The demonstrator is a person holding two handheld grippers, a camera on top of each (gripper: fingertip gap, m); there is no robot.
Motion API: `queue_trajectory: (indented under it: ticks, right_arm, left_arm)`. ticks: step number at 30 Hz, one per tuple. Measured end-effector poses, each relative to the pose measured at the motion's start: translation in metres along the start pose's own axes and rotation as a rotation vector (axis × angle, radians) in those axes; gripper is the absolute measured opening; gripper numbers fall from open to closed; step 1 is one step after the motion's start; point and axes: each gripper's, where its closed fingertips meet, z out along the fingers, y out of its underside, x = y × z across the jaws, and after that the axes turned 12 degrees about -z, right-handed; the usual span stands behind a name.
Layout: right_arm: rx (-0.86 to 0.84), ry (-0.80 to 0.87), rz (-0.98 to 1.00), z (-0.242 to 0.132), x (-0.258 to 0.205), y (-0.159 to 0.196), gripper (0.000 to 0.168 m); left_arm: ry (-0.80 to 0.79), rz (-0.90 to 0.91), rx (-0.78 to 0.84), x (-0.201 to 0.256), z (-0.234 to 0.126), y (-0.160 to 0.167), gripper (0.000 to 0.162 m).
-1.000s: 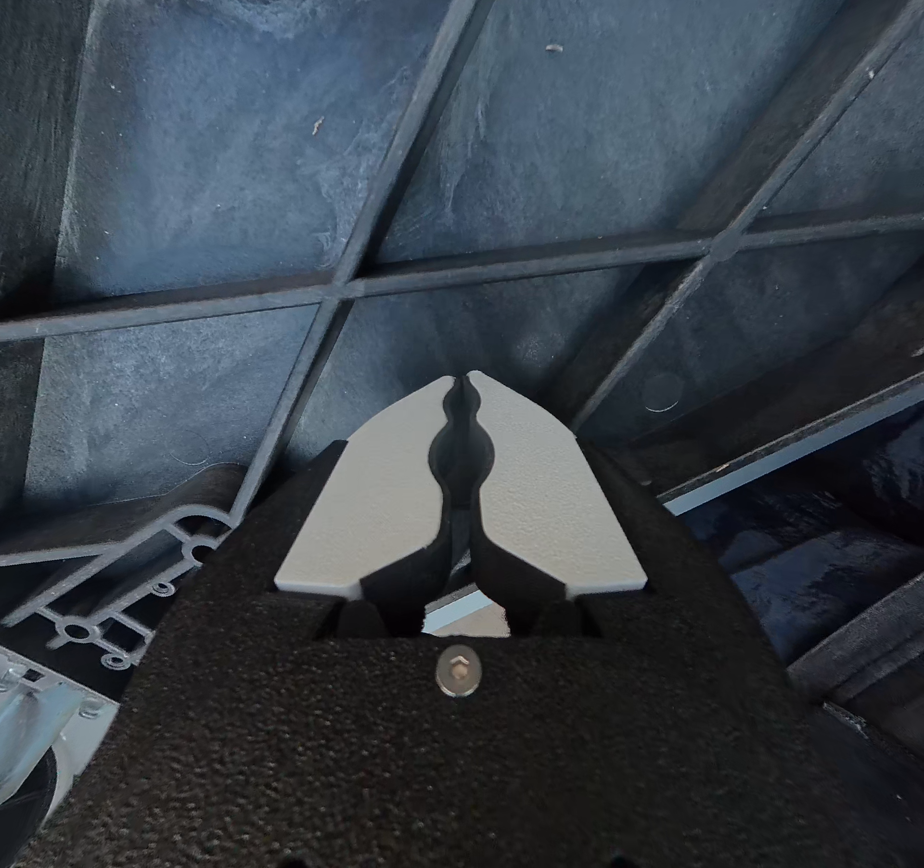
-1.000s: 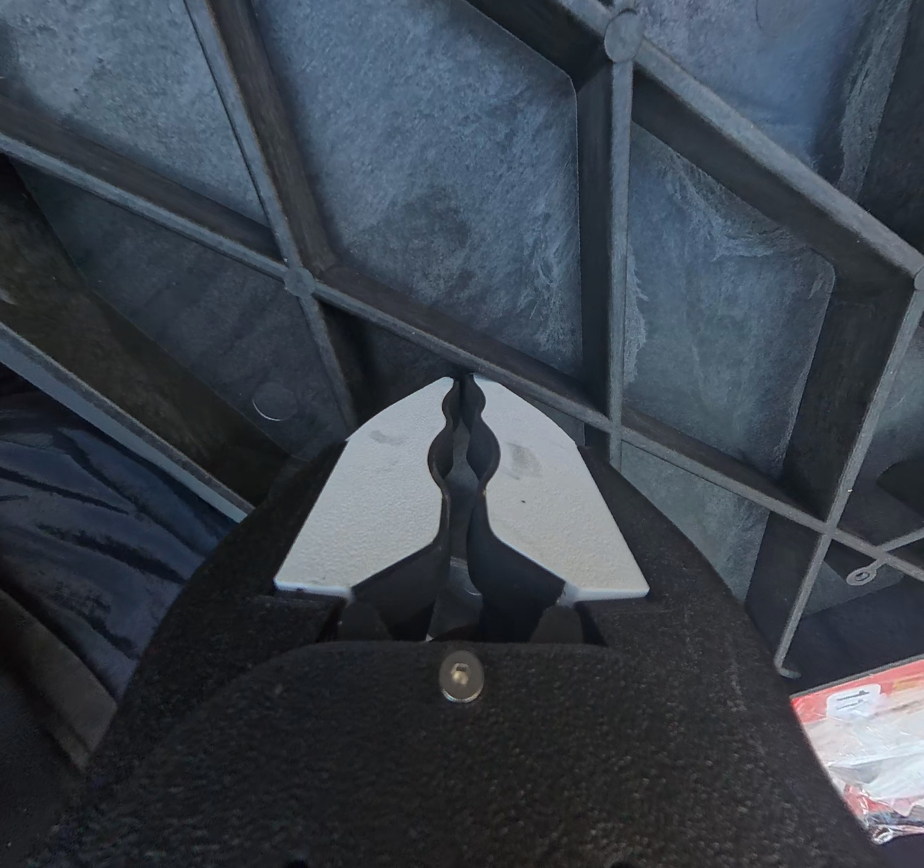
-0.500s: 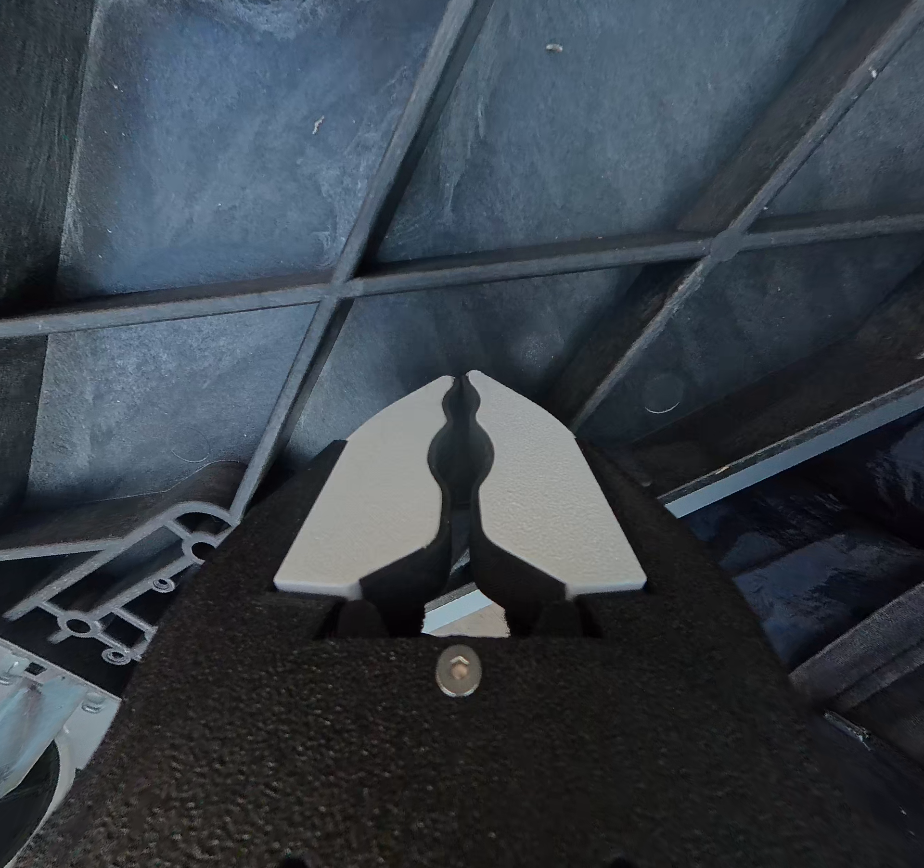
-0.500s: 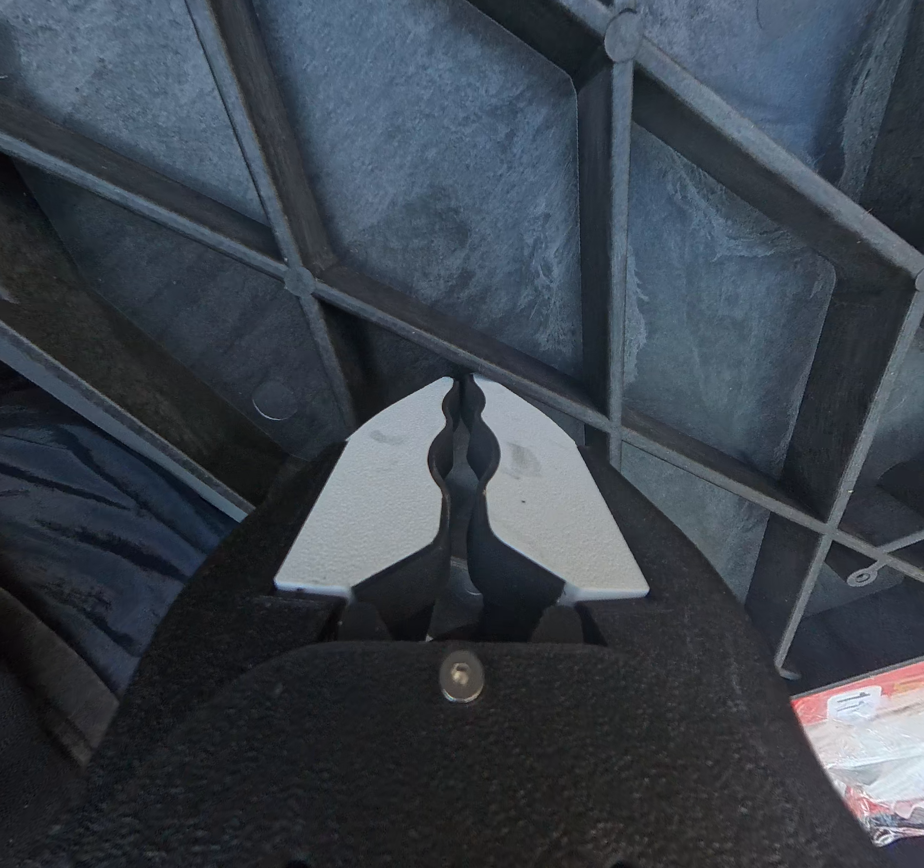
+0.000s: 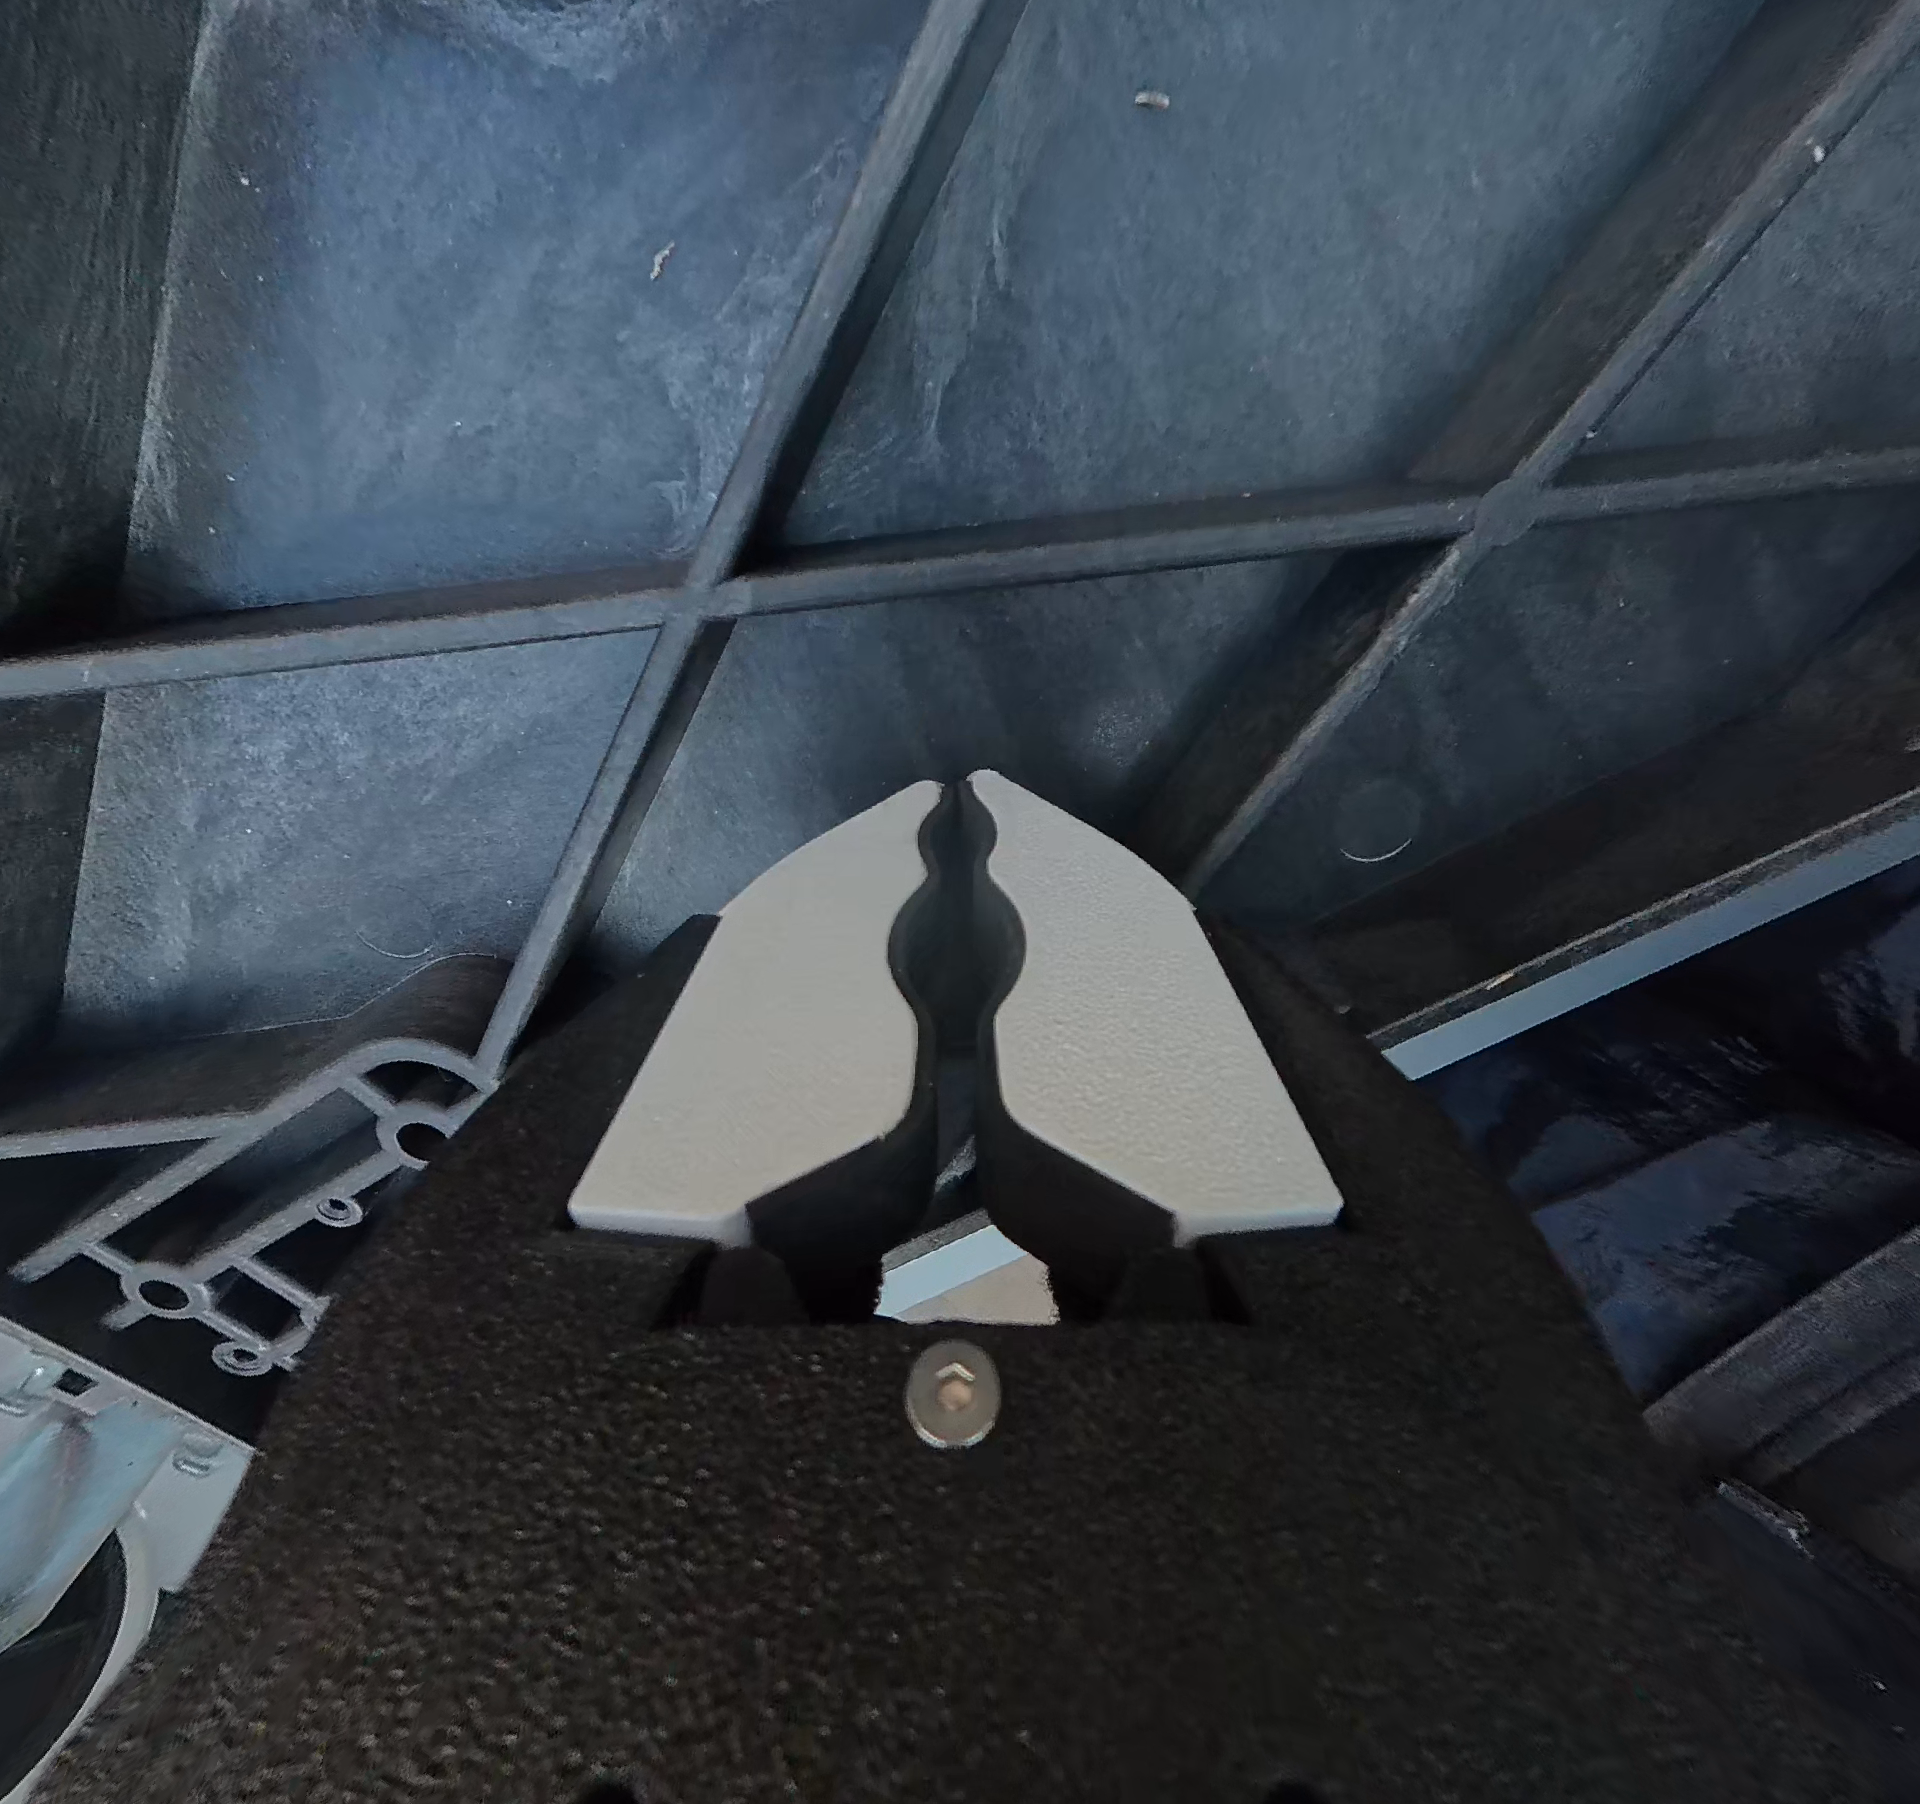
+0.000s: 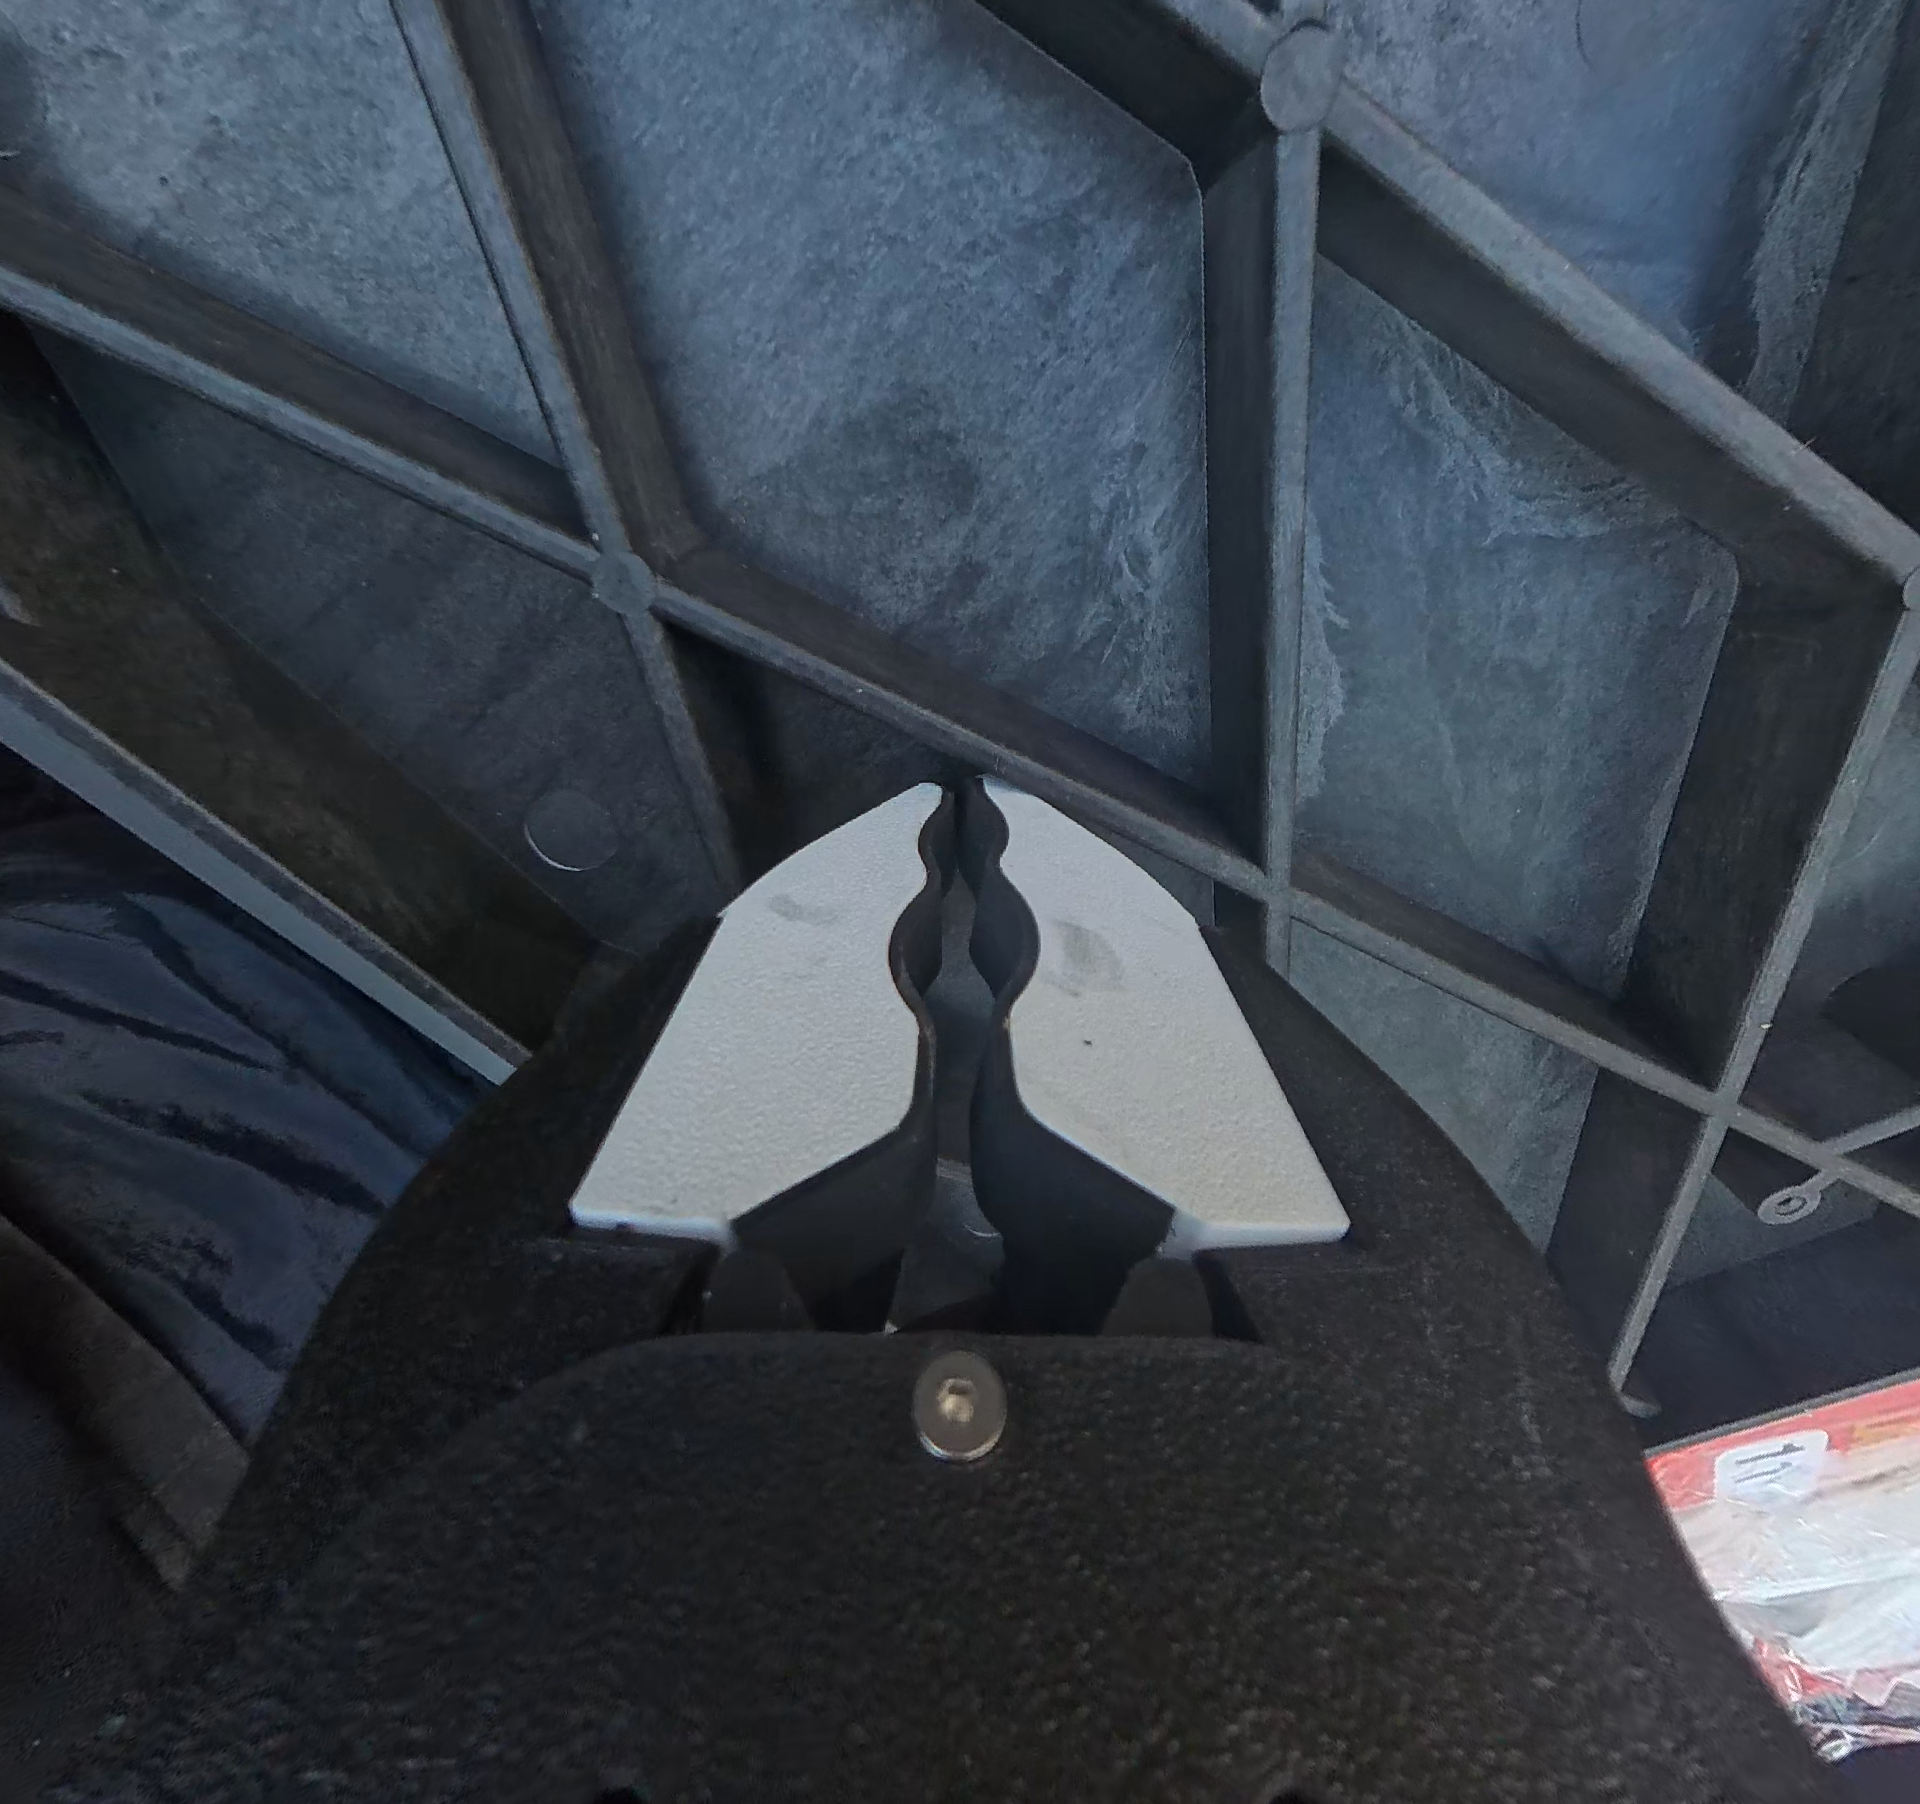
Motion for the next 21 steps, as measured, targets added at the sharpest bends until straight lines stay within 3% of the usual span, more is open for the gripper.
queue_trajectory:
  ticks: [21]
  right_arm:
    - [0.001, 0.007, 0.011, 0.0000, -0.0001, -0.0001, 0.000]
  left_arm:
    - [-0.005, 0.009, -0.006, 0.0000, 0.0000, 0.0000, 0.000]
